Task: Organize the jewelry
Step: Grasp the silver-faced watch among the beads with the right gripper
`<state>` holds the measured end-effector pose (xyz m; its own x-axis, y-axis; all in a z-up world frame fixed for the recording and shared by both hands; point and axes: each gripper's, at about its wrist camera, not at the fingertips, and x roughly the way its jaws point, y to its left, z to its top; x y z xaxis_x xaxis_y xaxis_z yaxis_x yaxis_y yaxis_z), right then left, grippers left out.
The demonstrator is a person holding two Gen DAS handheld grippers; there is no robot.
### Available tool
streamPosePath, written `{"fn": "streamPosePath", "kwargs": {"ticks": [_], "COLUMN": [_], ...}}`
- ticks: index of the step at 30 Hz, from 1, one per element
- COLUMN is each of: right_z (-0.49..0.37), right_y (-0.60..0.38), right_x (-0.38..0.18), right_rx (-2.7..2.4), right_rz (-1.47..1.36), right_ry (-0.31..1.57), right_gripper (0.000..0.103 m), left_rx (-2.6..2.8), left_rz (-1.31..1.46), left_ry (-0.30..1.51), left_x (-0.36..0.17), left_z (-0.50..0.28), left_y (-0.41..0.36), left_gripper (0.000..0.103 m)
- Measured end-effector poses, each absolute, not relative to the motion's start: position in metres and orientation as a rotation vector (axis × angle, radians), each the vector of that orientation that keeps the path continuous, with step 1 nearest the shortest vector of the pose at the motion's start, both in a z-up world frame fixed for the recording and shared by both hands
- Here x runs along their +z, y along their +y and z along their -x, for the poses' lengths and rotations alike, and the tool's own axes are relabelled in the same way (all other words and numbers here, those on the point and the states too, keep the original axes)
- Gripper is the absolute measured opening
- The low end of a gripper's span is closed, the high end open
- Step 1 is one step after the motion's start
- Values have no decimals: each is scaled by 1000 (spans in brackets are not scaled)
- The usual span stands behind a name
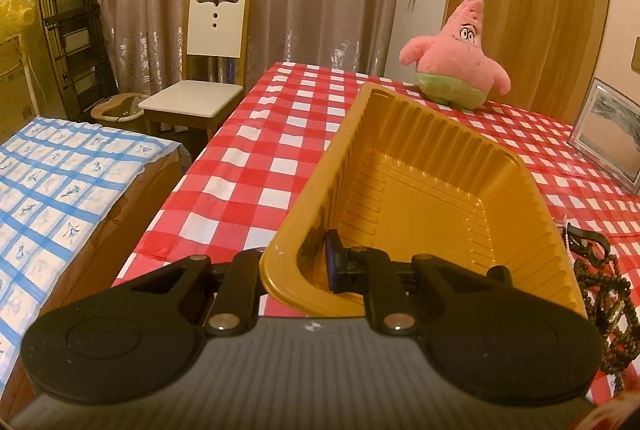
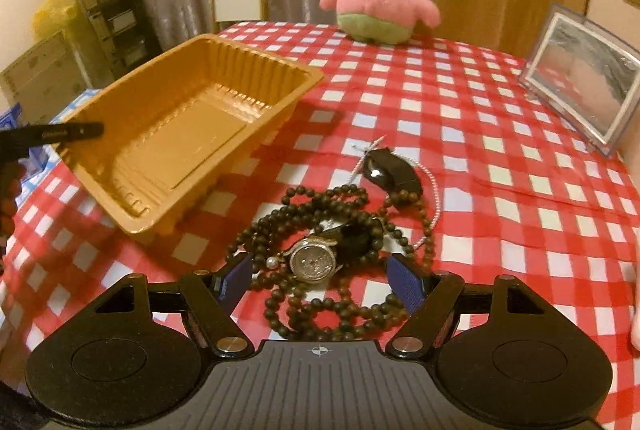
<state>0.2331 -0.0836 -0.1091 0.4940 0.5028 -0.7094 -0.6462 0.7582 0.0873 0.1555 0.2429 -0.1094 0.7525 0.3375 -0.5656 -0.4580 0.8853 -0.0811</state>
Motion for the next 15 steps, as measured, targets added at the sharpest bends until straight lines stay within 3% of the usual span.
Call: {"fn": "streamPosePath", "kwargs": {"ticks": [11,15], "right_z": [-252,-261], "right_y": [-61,-55], "right_x": [-127,-135], "right_rx": [648,577], "right_rz": [77,43], "right_ry": [889,930], "right_gripper": [75,62], "left_rx": [455,454], "left_rz": [214,213], "left_ry": [570,569], "left_x": [-108,-108], "left_z": [-154,-153], "left_y": [238,238], "left_gripper": [13,13]}}
